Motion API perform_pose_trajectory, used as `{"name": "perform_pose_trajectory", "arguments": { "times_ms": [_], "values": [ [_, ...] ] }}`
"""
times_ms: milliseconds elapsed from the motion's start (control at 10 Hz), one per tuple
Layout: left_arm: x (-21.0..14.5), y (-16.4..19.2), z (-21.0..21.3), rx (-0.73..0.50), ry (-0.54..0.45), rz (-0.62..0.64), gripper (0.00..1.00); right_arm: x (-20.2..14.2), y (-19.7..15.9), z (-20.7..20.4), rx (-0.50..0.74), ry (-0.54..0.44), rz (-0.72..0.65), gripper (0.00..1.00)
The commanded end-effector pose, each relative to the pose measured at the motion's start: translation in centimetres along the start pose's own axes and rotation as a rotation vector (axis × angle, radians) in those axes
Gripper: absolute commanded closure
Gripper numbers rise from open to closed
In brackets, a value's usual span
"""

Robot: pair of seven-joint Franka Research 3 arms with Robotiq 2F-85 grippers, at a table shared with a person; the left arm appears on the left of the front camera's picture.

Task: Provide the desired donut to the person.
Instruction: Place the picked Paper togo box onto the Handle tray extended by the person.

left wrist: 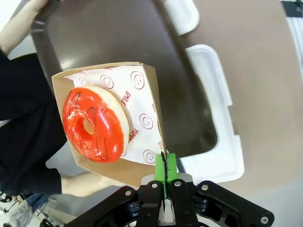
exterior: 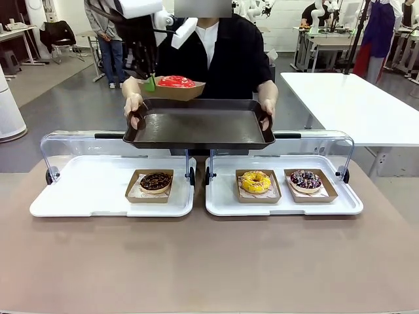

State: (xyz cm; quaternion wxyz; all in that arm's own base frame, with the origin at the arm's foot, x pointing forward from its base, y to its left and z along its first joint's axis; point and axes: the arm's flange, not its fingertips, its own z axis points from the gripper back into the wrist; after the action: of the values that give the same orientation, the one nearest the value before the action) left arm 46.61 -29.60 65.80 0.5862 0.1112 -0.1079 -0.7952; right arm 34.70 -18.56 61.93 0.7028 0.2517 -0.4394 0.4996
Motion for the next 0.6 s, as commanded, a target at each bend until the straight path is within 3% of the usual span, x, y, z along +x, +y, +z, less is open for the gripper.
{"name": "perform_pose_trajectory", "arguments": {
  "times_ms": [0,500],
  "values": [
    [-0.4,2.0,-1.5,0.034,0.028,0.061,0.99,-0.1,0.0,-0.1,0.002,-0.014,0.005,0.00],
    [-2.3,4.4,-7.4,-0.116,0.005,0.125,0.99,-0.1,0.0,-0.1,0.002,-0.014,0.005,0.00]
  ]
}}
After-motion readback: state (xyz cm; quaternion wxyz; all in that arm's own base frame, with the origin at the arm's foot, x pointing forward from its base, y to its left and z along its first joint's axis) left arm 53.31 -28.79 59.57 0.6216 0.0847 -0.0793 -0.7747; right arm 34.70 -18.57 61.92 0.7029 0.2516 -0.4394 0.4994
